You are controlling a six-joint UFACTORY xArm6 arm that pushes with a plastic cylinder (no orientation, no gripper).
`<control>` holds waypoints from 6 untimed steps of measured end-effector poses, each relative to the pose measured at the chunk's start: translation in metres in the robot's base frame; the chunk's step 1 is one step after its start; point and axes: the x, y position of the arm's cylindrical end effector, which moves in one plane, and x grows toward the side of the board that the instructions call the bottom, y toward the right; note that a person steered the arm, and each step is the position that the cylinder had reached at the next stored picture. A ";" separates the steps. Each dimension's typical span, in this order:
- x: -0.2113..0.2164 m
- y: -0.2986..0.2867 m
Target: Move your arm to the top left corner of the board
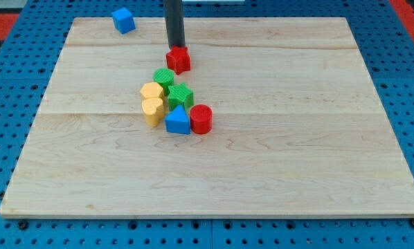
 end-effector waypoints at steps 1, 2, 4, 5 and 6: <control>0.025 0.003; 0.050 0.021; 0.082 0.063; 0.073 0.080; 0.031 0.066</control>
